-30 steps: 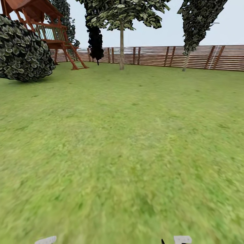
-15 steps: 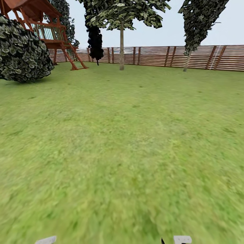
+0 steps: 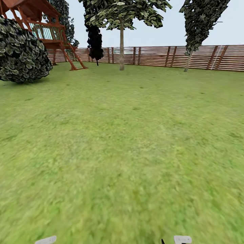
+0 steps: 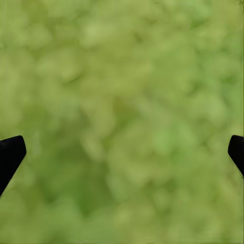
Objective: In the garden, pick up the pesticide atomizer on the floor and spray pesticide onto both trees until each tree trunk is fully covered.
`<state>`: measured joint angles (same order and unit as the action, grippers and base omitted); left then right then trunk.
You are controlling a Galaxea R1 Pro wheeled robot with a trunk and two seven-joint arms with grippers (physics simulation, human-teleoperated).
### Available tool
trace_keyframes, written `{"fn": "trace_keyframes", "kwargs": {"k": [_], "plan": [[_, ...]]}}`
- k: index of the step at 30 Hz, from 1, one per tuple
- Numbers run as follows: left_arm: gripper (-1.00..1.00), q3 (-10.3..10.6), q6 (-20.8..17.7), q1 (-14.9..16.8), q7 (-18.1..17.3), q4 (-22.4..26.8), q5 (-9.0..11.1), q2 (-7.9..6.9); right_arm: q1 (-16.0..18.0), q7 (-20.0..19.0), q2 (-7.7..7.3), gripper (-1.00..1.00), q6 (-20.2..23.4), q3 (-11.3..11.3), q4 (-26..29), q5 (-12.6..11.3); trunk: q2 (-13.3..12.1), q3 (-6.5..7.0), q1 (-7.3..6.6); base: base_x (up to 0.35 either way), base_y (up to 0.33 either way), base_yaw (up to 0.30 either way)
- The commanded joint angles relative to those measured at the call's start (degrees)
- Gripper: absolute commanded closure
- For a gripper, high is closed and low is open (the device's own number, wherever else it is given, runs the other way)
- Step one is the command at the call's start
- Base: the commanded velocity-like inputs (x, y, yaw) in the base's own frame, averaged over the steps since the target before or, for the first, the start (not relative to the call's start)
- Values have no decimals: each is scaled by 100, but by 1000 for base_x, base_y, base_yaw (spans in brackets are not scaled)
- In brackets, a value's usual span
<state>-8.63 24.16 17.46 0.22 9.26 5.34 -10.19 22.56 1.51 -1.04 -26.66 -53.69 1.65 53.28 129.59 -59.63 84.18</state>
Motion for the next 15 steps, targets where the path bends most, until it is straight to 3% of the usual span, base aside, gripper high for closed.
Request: {"fn": "trace_keyframes", "kwargs": {"k": [1,15], "plan": [[100,19,18,3,-5,-4,55,-1,3,16,-2,-100,-17,-45,-7,60,2,-5,3,341,0,0],[100,20,18,3,-5,-12,55,-1,3,16,0,-100,-16,-45,-7,60,2,-5,3,341,0,0]]}}
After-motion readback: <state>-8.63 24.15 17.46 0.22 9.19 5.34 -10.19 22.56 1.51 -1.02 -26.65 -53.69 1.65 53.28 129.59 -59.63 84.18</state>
